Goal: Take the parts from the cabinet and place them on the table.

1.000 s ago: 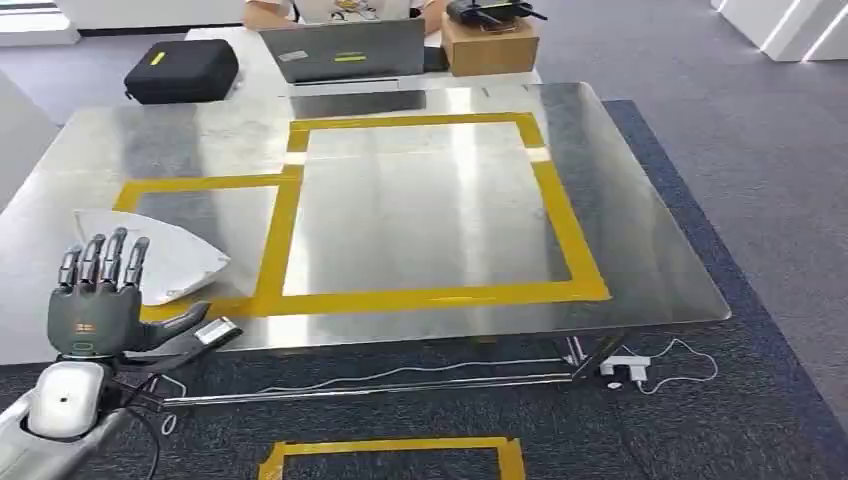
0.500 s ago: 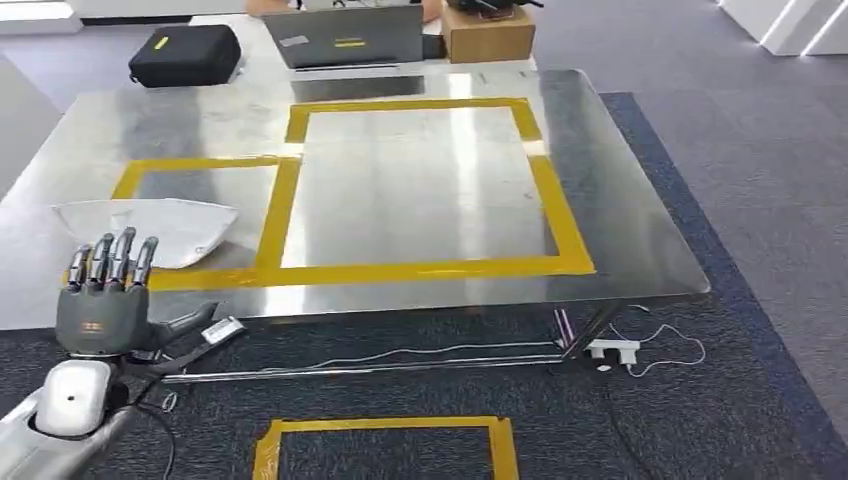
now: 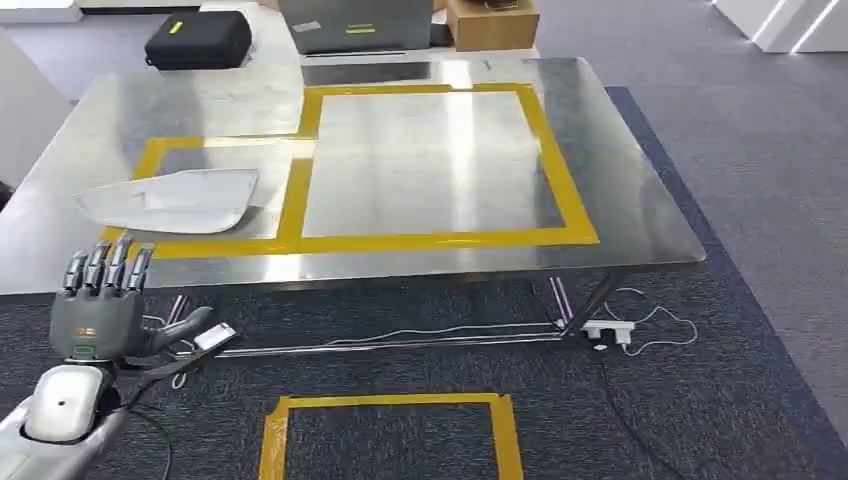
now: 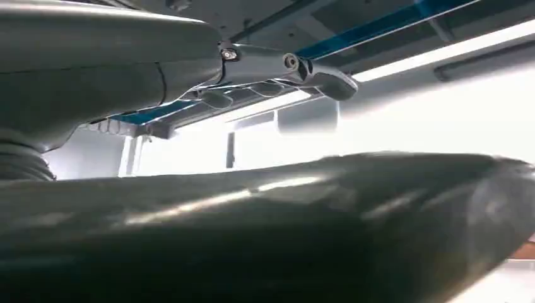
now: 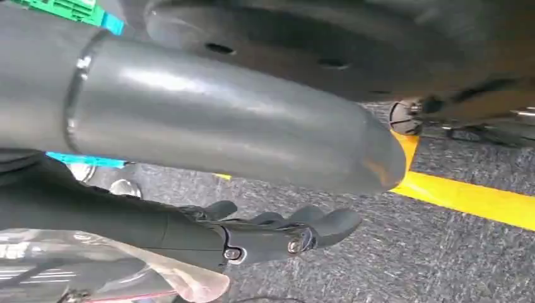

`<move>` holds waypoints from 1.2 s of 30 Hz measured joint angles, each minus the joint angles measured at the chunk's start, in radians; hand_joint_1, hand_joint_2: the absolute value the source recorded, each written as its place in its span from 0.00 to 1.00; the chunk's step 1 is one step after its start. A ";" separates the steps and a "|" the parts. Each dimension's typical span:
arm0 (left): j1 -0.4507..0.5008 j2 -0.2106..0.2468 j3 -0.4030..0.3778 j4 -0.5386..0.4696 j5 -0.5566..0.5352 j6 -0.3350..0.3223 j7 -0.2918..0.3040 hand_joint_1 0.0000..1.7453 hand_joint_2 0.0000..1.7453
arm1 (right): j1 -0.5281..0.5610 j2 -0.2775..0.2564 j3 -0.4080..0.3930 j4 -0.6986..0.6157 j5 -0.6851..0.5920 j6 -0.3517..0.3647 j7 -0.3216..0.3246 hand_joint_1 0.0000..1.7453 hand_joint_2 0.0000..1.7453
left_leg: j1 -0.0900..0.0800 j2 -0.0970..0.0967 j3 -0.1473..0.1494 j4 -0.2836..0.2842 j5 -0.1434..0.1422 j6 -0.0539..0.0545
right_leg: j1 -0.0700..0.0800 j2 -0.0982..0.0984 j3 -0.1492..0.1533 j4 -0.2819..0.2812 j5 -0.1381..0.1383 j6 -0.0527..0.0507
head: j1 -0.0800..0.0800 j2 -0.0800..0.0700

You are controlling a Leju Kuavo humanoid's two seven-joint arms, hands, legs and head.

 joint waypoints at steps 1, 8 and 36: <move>0.006 -0.011 0.028 0.000 0.002 0.000 -0.041 0.00 0.00 | -0.001 0.000 0.000 0.000 -0.002 0.000 -0.002 0.00 0.00 | 0.001 0.001 -0.002 0.000 0.012 -0.005 | 0.002 0.002 -0.006 -0.002 -0.001 -0.001 | -0.001 0.000; 0.052 -0.071 0.235 0.017 0.041 0.000 -0.221 0.00 0.00 | 0.003 -0.002 0.000 0.000 -0.006 -0.004 -0.008 0.00 0.00 | 0.016 -0.001 -0.070 0.233 -0.195 -0.044 | -0.002 -0.008 -0.075 -0.005 0.067 -0.036 | -0.005 0.000; 0.043 -0.264 0.566 0.428 0.142 0.000 -0.410 0.00 0.00 | 0.006 -0.016 -0.002 0.008 -0.069 0.017 -0.050 0.00 0.00 | -0.001 -0.001 -0.026 0.026 -0.047 -0.014 | 0.013 -0.009 -0.031 -0.041 0.063 -0.049 | 0.006 0.000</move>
